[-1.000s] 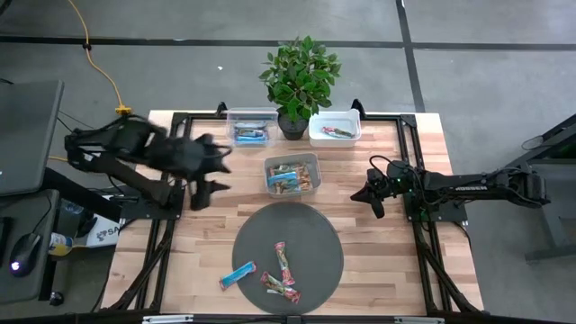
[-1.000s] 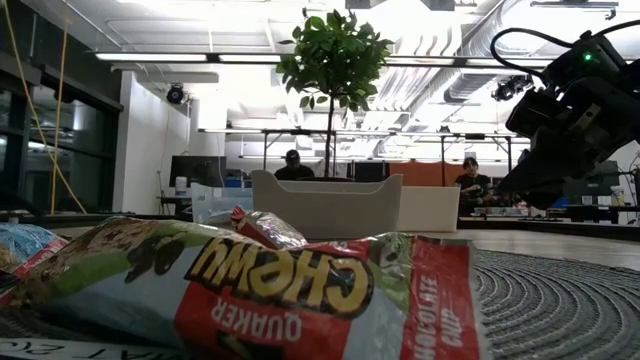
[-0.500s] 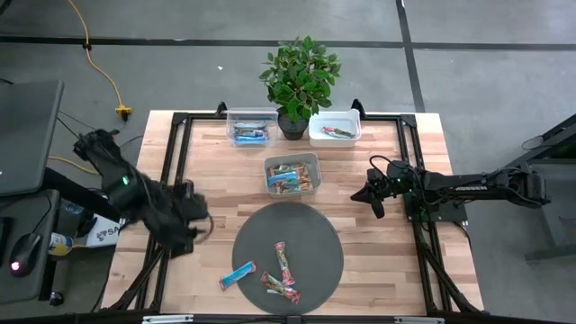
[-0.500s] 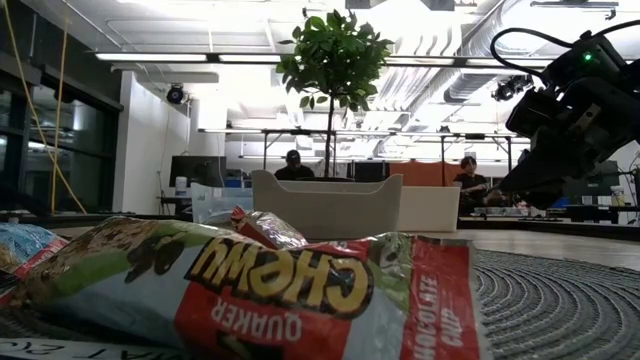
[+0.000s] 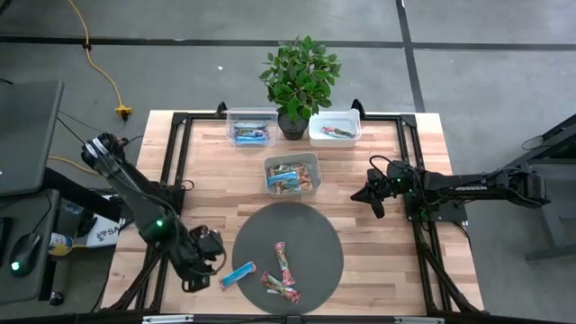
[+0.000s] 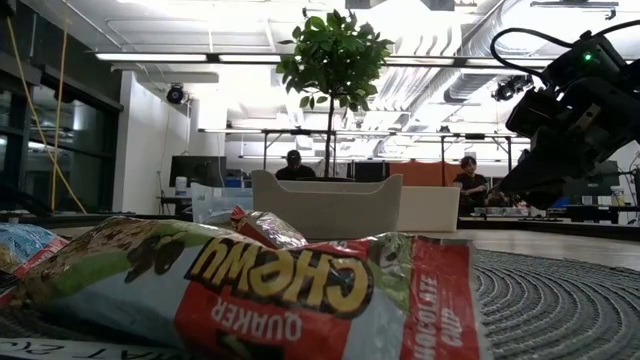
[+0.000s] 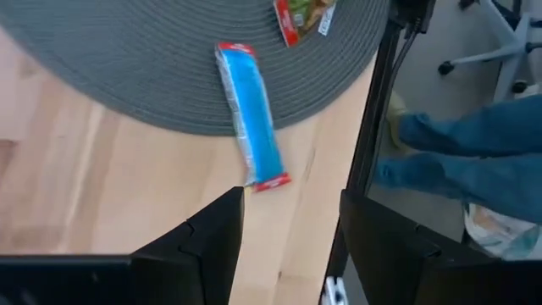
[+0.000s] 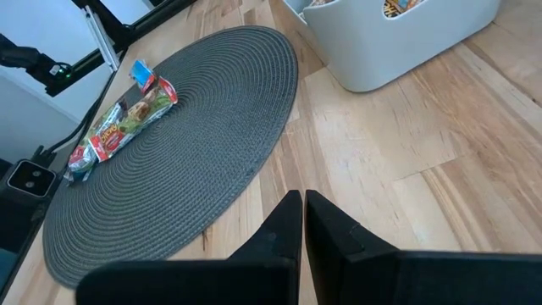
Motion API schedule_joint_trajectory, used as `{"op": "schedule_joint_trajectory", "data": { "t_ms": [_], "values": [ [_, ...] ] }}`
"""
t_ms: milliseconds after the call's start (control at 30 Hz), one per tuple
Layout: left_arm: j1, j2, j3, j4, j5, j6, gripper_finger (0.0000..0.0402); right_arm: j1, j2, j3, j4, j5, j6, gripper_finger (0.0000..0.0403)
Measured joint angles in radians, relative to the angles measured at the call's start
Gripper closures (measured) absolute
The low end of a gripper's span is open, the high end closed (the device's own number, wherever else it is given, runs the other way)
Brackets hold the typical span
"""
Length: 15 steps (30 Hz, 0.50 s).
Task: Pick and place Granola Bars by type
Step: Put the red granola bar into the white bin
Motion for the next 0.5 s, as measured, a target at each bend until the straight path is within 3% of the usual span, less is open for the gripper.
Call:
{"op": "schedule_joint_trajectory", "data": {
  "t_ms": [233,500],
  "values": [
    [0.001,0.146,-0.003,0.086,-0.010,-0.061,0.0209,0.000,0.000,0.000,0.000,0.000,0.000,0.0403],
    [0.000,0.315,-0.003,0.159,-0.097,-0.118,0.0209,0.000,0.000,0.000,0.000,0.000,0.000,0.0403]
  ]
}}
